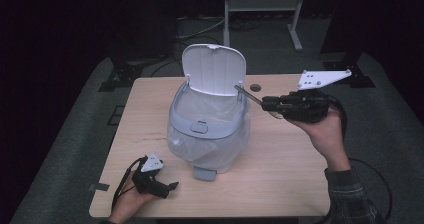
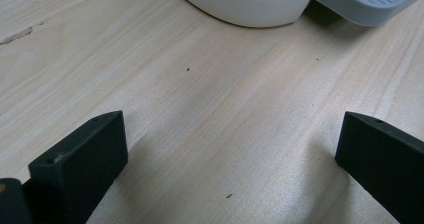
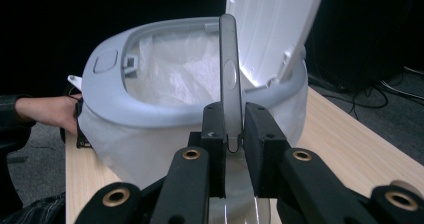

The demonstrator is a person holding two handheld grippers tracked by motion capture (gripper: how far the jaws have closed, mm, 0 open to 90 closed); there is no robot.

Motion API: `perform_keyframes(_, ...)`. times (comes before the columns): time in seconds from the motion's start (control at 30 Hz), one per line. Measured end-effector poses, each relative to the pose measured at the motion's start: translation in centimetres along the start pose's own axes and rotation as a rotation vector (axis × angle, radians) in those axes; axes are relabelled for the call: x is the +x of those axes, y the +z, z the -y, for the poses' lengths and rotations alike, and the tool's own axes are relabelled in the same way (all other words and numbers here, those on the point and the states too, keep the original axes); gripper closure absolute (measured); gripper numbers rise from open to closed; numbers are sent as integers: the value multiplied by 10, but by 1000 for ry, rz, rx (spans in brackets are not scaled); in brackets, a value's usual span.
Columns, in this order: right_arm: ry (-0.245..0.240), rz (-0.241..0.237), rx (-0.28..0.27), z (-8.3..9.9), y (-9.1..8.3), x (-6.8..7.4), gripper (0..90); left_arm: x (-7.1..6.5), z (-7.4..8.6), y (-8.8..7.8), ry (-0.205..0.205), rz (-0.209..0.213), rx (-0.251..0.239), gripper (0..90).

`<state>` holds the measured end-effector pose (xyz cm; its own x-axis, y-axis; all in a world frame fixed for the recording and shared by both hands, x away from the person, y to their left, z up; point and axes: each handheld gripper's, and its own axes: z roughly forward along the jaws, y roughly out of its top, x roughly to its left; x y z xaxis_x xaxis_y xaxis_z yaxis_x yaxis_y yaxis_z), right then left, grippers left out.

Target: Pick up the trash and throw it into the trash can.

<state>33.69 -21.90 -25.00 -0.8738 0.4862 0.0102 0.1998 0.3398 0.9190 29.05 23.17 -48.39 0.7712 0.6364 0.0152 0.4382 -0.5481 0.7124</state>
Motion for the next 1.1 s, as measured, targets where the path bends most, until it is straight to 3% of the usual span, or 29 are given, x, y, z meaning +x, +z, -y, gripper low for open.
perform_keyframes(0.53,-37,-41,2,-41,34,10,793,0,0,0,0,0,0,0)
perform_keyframes(1.1,-58,-92,31,-63,83,20,792,0,0,0,0,0,0,0)
